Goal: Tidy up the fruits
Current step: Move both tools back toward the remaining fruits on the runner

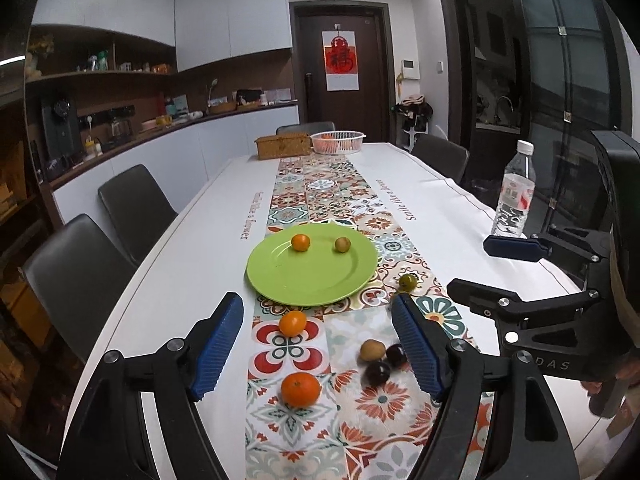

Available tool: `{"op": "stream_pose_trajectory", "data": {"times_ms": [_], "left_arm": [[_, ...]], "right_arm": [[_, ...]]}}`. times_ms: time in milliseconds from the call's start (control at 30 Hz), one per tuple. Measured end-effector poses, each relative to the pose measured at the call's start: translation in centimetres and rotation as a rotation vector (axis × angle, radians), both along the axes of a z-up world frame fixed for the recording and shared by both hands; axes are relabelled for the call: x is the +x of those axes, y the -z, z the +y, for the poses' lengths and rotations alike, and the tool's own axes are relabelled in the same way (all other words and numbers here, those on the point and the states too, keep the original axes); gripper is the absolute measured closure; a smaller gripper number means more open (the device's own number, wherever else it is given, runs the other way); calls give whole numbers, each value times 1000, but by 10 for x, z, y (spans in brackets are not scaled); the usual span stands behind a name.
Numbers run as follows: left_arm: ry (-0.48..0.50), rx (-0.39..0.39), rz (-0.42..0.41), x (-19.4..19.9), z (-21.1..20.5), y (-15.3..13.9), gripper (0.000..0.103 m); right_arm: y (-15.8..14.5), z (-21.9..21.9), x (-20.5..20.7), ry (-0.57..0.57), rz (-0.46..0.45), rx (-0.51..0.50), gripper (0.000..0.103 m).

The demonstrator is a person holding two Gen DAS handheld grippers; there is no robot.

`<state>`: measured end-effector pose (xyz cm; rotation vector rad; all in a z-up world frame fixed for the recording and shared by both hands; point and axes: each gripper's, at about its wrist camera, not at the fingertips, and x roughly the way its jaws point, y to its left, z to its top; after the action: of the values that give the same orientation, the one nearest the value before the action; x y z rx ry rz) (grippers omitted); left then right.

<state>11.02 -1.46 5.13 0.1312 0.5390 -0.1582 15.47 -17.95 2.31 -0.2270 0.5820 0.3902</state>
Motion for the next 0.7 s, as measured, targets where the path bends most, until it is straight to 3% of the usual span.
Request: {"op": "stream_pose_trajectory", "data": {"times_ms": [333, 700], "left_arm": [[21, 42, 1, -20, -22, 24, 26], [59, 108, 31, -20, -37, 57, 26]], "right_arm": [[8, -6, -31, -61, -66, -123, 43], [37, -5, -34, -138, -63, -229, 43]]}}
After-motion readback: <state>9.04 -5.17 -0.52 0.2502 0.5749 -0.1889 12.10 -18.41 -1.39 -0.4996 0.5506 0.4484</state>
